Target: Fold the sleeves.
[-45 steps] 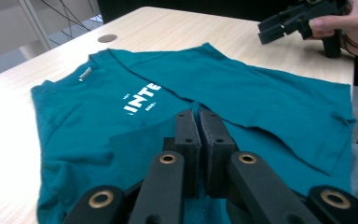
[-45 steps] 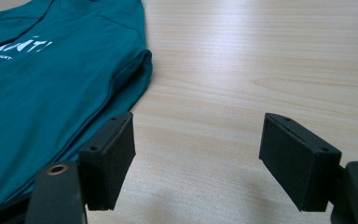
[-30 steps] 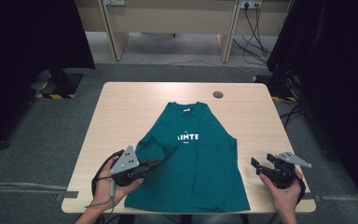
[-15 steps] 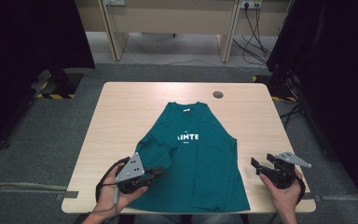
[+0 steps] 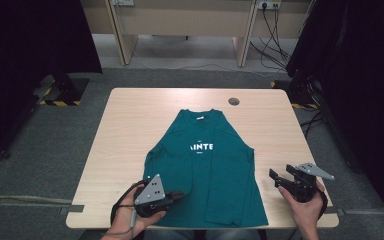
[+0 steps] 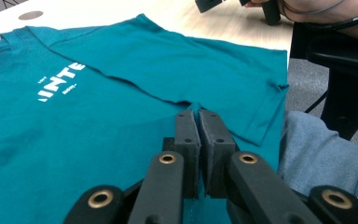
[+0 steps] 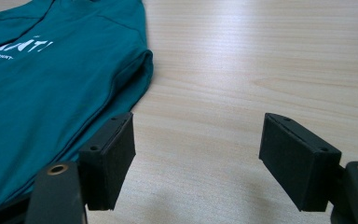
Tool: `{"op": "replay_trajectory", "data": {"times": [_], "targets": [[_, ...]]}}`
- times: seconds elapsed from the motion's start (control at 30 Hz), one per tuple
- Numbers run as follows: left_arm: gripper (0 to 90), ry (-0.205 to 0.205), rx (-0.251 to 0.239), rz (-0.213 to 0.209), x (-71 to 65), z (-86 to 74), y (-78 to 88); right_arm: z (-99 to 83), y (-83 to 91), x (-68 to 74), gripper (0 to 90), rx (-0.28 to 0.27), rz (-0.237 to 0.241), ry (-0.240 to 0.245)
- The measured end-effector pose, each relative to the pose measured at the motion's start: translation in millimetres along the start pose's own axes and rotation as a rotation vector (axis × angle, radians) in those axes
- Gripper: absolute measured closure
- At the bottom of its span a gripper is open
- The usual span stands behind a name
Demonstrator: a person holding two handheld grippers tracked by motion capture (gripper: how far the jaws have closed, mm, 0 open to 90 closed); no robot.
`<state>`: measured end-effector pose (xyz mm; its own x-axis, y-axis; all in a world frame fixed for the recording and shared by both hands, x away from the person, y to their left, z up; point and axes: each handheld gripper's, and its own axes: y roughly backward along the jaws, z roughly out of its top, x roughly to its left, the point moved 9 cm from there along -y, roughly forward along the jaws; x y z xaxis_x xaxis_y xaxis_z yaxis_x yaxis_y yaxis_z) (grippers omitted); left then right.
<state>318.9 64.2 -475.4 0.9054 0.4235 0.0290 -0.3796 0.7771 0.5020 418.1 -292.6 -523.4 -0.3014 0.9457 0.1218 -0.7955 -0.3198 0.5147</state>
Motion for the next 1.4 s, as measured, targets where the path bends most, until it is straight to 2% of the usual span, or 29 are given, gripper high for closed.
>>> {"op": "replay_trajectory", "data": {"times": [0.3,0.43,0.57,0.67,0.77,0.83,0.9,1.03,1.1,1.2,1.3,1.4], "targets": [[84.6,0.018,0.029,-0.034,-6.3,-10.7,-10.4,0.0,0.0,0.0,27.2,0.001,0.000,0.000],[80.7,0.028,0.040,-0.058,-10.4,-13.2,-14.5,0.0,0.1,0.1,27.2,-0.001,-0.001,0.001],[75.1,0.029,0.032,-0.069,-14.7,-8.5,-13.1,0.0,0.0,0.0,27.2,0.000,0.000,0.000],[68.5,0.010,0.011,-0.057,-14.0,-0.6,-9.1,0.0,-0.1,0.0,27.2,0.001,0.000,0.000],[56.4,0.013,-0.022,0.008,3.6,5.8,-4.3,0.0,-0.1,0.1,27.3,0.000,0.000,0.001],[54.6,0.024,-0.022,0.066,23.2,5.1,-1.7,-0.1,0.1,0.2,27.2,0.000,0.001,0.001],[51.8,0.044,0.007,0.146,49.6,-1.5,-2.5,-0.2,-0.2,0.1,27.2,0.002,0.001,0.000],[50.1,0.073,0.087,0.262,99.2,-18.1,-8.0,-0.2,-0.2,0.2,27.2,0.003,0.001,0.001],[49.2,0.103,0.110,0.285,118.9,-23.6,-11.7,-0.3,-0.4,0.0,27.2,0.005,0.002,-0.002],[48.2,0.137,0.124,0.306,140.6,-27.8,-17.4,-0.3,-0.7,0.1,27.2,0.006,0.001,0.001],[48.3,0.170,0.141,0.298,152.8,-32.7,-25.9,-0.4,-0.8,0.1,27.1,0.008,0.001,-0.002],[48.3,0.181,0.162,0.285,156.4,-37.1,-34.5,-0.4,-0.7,0.2,27.2,0.007,0.002,-0.001]]}}
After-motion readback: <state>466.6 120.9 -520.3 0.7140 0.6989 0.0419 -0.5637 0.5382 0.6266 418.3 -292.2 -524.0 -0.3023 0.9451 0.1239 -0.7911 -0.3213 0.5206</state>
